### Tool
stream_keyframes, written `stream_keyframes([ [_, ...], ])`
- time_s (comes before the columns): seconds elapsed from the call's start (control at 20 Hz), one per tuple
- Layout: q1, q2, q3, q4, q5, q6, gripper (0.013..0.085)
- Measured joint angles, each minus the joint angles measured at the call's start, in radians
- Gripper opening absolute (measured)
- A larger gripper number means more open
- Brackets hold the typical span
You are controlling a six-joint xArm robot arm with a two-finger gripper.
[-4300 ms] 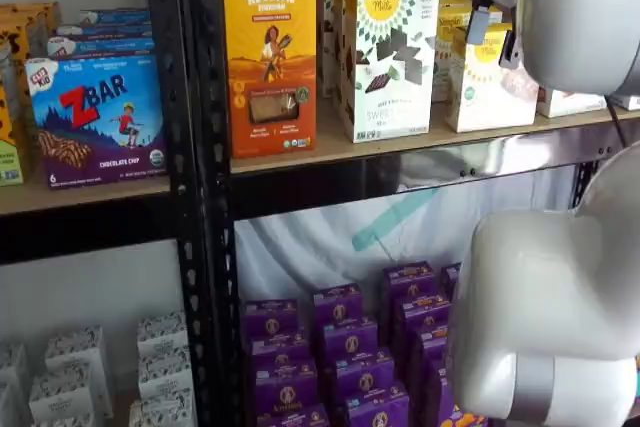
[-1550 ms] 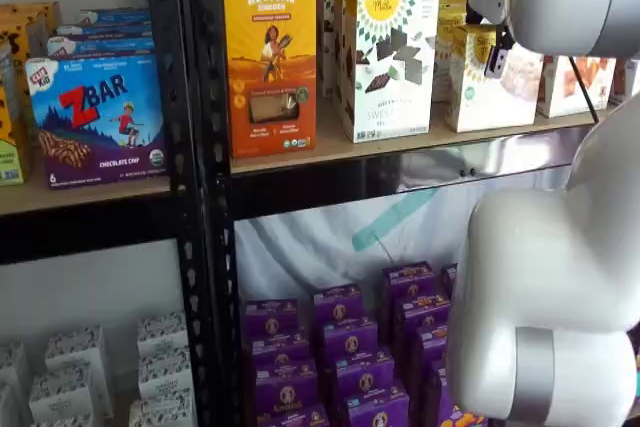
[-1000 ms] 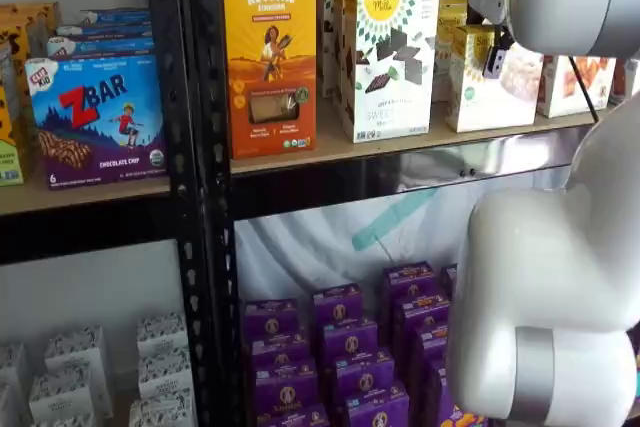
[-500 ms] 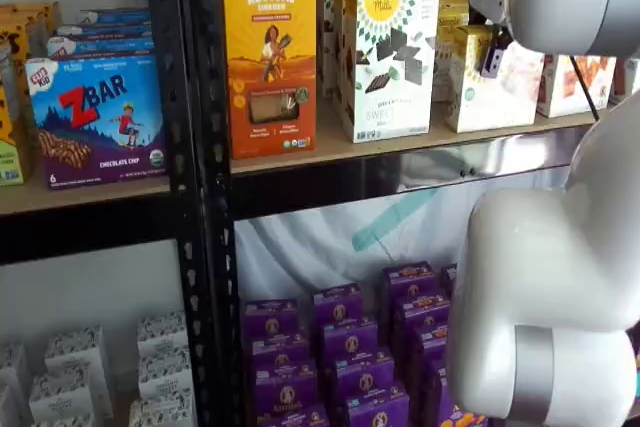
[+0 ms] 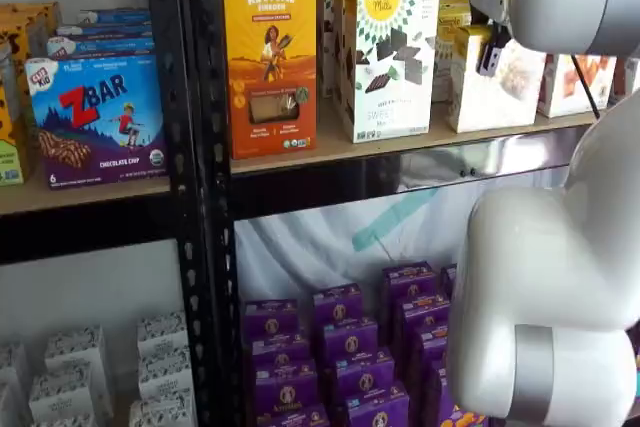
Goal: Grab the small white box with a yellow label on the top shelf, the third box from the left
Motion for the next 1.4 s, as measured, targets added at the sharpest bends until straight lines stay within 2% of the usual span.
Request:
stream_keyframes([
  [0.05, 0.0, 0.0, 0.0, 0.0, 0.001, 0.0, 0.033],
  [0.6, -0.003, -0.012, -0.021, -0.007, 0.099, 0.006, 0.033],
  [0.9, -0.018, -0.087, 0.037, -0.001, 0.141, -0.003, 0.033],
  [1.4, -0.03, -0.215, 0.146, -0.028, 0.186, -0.017, 0.033],
])
